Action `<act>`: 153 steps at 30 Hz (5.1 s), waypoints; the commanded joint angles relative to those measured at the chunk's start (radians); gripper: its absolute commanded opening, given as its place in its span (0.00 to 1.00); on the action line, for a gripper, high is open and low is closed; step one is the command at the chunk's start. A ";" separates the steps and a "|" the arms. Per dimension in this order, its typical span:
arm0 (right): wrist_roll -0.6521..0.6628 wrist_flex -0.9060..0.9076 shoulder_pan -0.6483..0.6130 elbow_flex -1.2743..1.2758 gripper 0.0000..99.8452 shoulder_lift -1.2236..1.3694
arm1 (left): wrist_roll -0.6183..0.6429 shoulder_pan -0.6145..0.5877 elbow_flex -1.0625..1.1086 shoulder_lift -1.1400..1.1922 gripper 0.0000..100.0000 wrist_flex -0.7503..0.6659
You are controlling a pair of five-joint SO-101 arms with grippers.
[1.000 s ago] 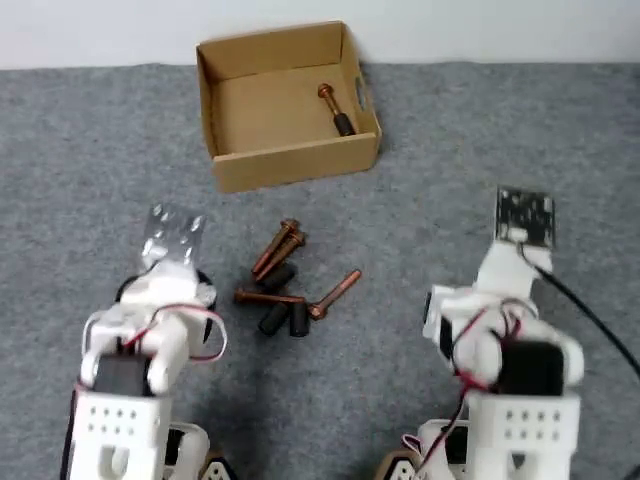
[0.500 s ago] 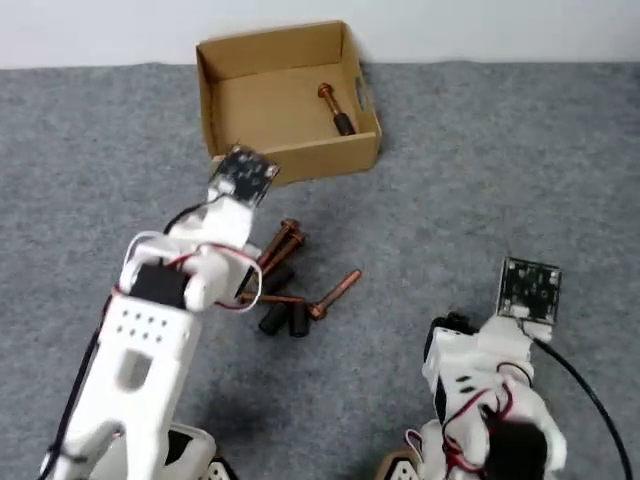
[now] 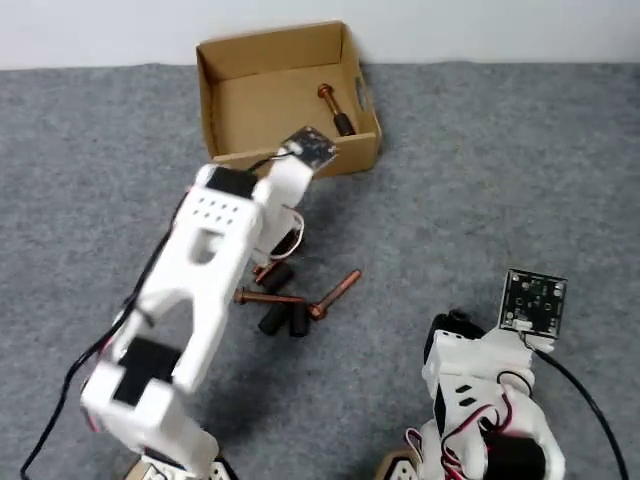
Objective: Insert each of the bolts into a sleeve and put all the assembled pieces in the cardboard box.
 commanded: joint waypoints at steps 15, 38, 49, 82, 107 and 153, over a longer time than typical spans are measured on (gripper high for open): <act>-0.008 -0.025 0.005 -0.005 0.01 -0.002 | -0.075 -0.044 -0.816 0.618 0.09 0.249; -0.008 -0.025 0.005 -0.005 0.01 -0.002 | -0.112 -0.051 -0.954 0.660 0.14 0.315; -0.008 -0.028 0.005 0.002 0.01 -0.002 | -0.120 -0.046 -0.880 0.663 0.14 0.258; -0.003 -0.016 0.001 -0.018 0.01 -0.010 | 0.250 0.021 -0.389 0.058 0.00 0.310; 0.000 -0.213 -0.516 0.072 0.01 -0.010 | 0.514 0.029 0.631 -1.234 0.00 -0.201; 0.264 -0.743 -0.903 0.215 0.01 -0.004 | 0.792 0.235 1.136 -1.979 0.01 -0.476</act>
